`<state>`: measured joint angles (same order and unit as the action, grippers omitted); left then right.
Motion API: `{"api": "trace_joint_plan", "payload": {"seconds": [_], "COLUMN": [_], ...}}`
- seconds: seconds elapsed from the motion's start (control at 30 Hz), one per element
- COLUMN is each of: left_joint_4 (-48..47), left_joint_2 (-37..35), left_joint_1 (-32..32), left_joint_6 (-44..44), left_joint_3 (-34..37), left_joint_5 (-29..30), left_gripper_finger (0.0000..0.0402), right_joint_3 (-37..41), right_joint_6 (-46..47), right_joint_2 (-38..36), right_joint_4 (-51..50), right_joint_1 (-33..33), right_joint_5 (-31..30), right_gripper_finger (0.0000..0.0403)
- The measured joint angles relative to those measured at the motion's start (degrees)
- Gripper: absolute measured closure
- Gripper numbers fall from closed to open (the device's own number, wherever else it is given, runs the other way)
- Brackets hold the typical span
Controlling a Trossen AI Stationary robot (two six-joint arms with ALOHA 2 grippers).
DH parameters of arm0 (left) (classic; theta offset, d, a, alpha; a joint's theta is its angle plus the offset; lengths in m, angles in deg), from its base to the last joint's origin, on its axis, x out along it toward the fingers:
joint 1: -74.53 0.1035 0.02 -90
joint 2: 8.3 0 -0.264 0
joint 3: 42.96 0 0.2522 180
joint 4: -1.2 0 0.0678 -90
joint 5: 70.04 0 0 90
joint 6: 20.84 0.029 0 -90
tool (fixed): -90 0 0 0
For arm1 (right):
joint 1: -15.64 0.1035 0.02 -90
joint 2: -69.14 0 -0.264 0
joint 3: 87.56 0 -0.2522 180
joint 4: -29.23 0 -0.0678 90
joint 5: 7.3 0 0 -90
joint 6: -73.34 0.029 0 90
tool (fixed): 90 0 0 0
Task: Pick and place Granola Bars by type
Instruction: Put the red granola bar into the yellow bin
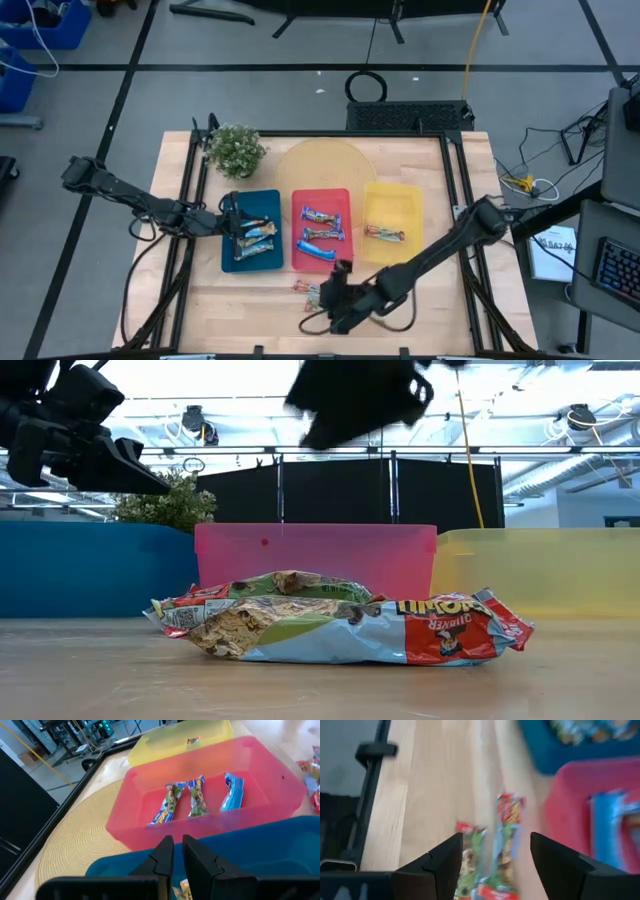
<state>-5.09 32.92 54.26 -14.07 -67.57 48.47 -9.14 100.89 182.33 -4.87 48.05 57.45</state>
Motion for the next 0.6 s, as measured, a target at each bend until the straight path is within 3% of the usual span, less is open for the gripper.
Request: {"api": "trace_joint_plan", "payload": {"seconds": [0.27, 0.6], "left_joint_4": [-3.43, -3.35], "left_joint_2": [0.01, 0.0], "left_joint_1": [-0.02, -0.01], "left_joint_6": [-0.96, -1.57], "left_joint_3": [0.02, 0.02], "left_joint_5": [0.0, 0.02], "left_gripper_finger": [0.0353, 0.0353], "right_joint_3": [-1.02, -0.04], "right_joint_6": [12.13, 13.3], "right_joint_2": [4.09, 6.06], "right_joint_4": [-7.14, -8.26], "right_joint_1": [1.22, 2.64], "right_joint_5": [7.48, 11.84], "right_gripper_finger": [0.0181, 0.0181]}}
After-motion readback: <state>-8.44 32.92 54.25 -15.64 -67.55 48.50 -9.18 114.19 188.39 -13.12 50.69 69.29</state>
